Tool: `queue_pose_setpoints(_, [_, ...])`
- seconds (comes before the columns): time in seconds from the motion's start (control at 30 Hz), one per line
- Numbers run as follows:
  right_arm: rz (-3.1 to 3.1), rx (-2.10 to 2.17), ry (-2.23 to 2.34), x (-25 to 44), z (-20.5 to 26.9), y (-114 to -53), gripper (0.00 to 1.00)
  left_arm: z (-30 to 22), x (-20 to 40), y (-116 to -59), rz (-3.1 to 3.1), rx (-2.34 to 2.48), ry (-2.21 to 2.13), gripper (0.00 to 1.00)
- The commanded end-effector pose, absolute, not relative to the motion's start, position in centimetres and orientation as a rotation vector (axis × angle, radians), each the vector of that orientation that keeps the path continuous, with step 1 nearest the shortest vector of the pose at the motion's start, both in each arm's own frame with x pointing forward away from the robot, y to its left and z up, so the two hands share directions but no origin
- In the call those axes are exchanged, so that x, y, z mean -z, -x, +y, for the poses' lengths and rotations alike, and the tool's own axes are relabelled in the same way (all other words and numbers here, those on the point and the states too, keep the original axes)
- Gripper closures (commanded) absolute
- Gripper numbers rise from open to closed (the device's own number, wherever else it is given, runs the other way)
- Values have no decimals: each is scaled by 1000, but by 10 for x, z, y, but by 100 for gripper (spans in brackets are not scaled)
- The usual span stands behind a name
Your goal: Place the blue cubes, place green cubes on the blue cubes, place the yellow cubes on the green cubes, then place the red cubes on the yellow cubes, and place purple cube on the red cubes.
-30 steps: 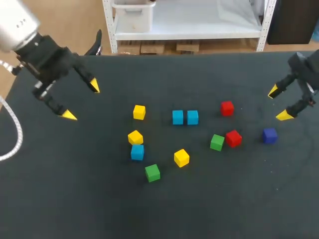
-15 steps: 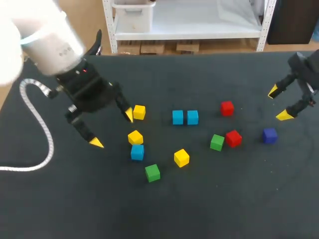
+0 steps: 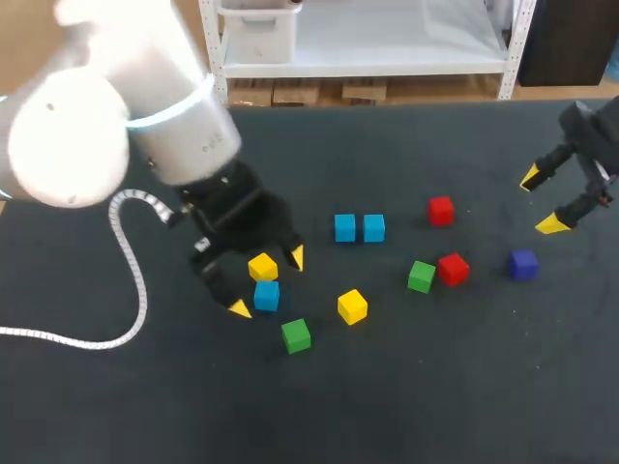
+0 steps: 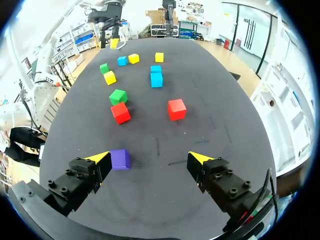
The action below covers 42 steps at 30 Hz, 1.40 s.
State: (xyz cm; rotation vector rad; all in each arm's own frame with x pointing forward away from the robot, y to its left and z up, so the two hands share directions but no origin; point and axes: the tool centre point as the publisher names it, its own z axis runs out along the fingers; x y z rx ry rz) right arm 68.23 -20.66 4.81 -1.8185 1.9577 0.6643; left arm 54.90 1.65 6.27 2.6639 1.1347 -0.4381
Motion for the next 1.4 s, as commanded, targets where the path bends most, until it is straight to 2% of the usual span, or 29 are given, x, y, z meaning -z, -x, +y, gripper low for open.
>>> queue_pose_setpoints(0.03, [1956, -666, 1819, -48, -207, -683, 0, 5, -49, -554, 1196, 455, -2688, 0])
queue_pose_setpoints(0.63, [1956, -666, 1819, -48, -207, -683, 0, 13, -5, -580, 1433, 437, -2612, 0])
queue_pose_setpoints(1.4, [1956, -666, 1819, -48, -207, -683, 0, 59, 0, -583, 1708, 319, -2556, 0])
